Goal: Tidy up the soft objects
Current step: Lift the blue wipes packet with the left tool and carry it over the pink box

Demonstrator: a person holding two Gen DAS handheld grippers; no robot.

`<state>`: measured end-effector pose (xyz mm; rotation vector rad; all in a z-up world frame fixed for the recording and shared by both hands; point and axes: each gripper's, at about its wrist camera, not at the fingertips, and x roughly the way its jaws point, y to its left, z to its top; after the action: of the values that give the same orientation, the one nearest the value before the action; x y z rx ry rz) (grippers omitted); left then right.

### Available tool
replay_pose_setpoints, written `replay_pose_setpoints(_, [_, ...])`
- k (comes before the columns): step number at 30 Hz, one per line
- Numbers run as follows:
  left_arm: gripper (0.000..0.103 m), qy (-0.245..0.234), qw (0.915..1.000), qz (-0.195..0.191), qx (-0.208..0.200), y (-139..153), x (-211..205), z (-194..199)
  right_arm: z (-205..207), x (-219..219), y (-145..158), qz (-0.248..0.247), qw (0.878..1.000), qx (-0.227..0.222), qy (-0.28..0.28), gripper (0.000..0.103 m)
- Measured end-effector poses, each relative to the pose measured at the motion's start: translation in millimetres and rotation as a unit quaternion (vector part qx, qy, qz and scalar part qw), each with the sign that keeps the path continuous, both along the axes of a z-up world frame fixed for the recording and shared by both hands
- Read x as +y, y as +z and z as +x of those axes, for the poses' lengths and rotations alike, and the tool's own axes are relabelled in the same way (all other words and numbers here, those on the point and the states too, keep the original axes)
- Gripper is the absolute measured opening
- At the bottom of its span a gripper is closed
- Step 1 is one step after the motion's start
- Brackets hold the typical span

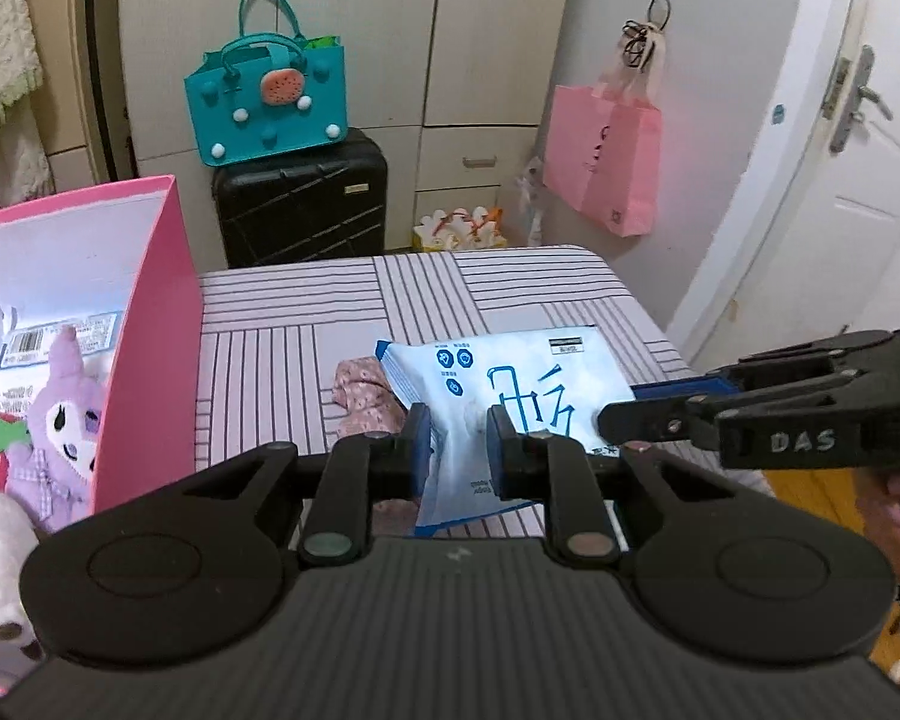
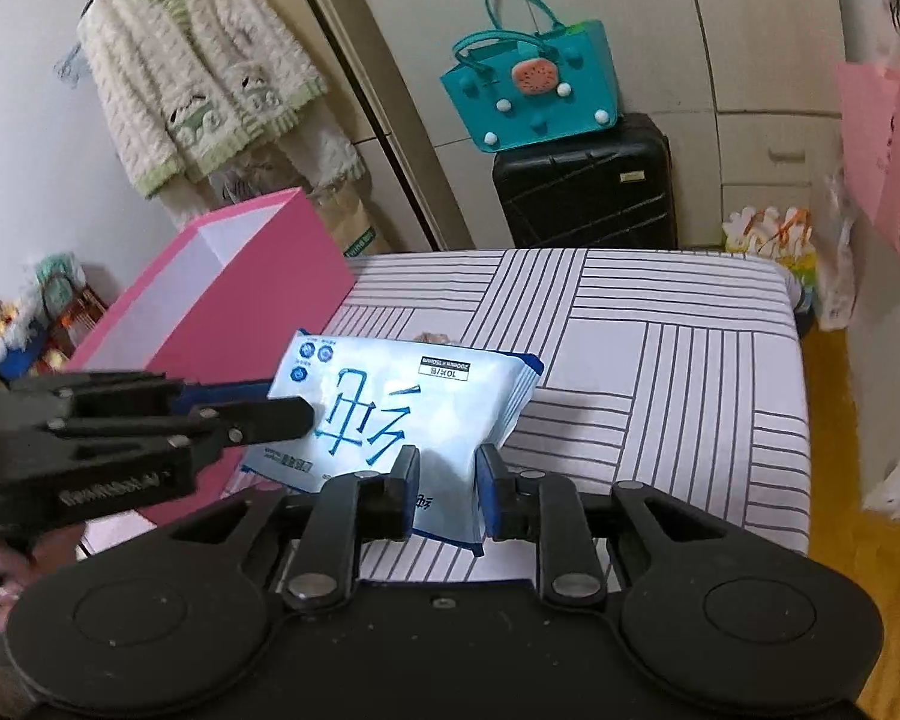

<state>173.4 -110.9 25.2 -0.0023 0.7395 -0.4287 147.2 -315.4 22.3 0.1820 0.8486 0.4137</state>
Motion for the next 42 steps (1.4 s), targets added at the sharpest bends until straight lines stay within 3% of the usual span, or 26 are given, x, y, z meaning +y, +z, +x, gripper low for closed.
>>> replay_pose_setpoints(8, [0.018,-0.037,0.9982,-0.047,-0.007,17.7,29.7,-29.0,-21.6,18.1,12.4,-0.024,1.000,-0.001,0.011,0.031])
replay_pose_setpoints(16, [0.018,-0.038,0.9975,-0.052,-0.029,38.0,62.0,-59.9,-50.0,49.9,39.8,-0.036,0.998,-0.017,0.043,0.035])
replay_pose_setpoints(29, [0.018,-0.014,0.9969,-0.028,-0.073,54.1,120.2,-99.9,-70.2,115.3,71.6,-0.076,0.989,-0.065,0.105,0.041])
replay_pose_setpoints(35, [0.018,0.011,0.9945,-0.028,-0.101,68.1,154.5,-115.3,-74.7,142.8,89.6,-0.063,0.982,-0.099,0.145,0.046])
replay_pose_setpoints(42, [0.018,0.043,0.9908,0.002,-0.128,85.0,183.9,-108.5,-62.0,181.0,101.7,-0.077,0.972,-0.114,0.189,0.048])
